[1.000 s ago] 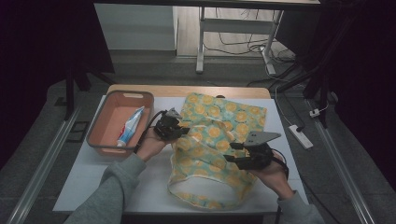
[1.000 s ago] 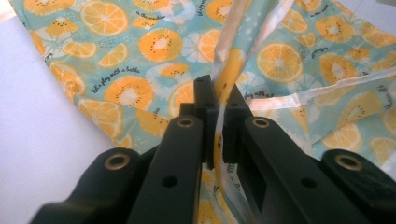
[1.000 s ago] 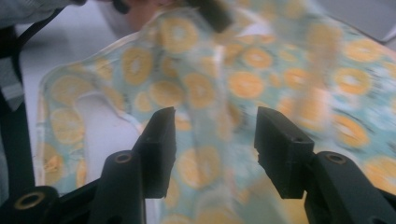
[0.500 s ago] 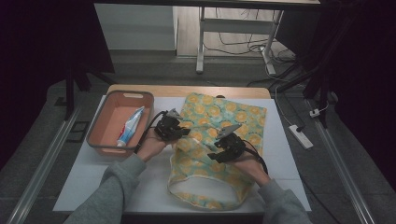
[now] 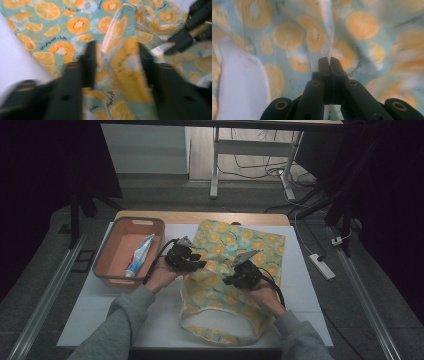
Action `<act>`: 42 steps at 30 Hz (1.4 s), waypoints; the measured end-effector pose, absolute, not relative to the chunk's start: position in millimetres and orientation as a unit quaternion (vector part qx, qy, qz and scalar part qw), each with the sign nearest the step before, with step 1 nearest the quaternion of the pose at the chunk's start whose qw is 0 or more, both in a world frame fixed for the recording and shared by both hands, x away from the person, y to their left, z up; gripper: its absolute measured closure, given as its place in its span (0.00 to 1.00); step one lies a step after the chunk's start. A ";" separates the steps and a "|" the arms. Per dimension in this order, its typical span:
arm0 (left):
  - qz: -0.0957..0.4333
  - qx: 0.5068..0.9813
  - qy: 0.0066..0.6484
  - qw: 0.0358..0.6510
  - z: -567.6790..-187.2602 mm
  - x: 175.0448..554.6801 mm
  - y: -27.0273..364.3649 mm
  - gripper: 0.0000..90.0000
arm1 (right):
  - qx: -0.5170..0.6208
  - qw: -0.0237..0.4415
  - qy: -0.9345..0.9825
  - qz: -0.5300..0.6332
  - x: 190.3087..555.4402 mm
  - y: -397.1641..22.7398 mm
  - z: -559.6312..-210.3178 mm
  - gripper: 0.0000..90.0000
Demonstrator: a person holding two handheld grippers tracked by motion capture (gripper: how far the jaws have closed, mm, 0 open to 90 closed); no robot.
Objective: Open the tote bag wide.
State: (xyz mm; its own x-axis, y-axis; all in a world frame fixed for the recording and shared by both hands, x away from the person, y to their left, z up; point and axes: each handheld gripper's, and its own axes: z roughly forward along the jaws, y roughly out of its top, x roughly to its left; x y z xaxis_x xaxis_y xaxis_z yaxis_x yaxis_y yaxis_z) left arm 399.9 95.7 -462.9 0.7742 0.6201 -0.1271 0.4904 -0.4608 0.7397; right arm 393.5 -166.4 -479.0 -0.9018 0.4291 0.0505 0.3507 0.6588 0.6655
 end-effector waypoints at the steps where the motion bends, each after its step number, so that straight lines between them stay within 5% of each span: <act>1: 0.084 0.849 0.324 0.409 -458.2 396.8 98.5 0.54 | 0.214 0.056 0.909 0.353 393.5 -166.4 -479.0 1.00; 3: 0.093 0.842 0.322 0.422 -447.3 389.8 107.1 0.39 | 0.231 0.064 0.894 0.380 399.1 -174.3 -469.0 1.00; 7: 0.089 0.833 0.319 0.444 -429.6 378.1 127.7 0.31 | 0.249 0.078 0.878 0.401 406.1 -181.0 -460.5 1.00; 20: 0.126 0.835 0.330 0.422 -415.3 355.8 168.2 0.31 | 0.272 0.115 0.842 0.451 418.5 -185.4 -435.6 1.00; 42: 0.145 0.818 0.410 0.377 -436.8 380.3 210.5 0.32 | 0.277 0.110 0.833 0.465 419.0 -192.1 -432.7 1.00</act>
State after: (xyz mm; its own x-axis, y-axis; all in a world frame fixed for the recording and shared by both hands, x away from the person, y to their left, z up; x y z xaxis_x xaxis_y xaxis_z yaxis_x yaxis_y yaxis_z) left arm 380.3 210.5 -436.8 0.6216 0.7800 -0.0718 0.5611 -0.3795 0.7356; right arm 419.0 -192.1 -432.7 -0.8220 0.5646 0.0745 0.3595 0.4131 0.8367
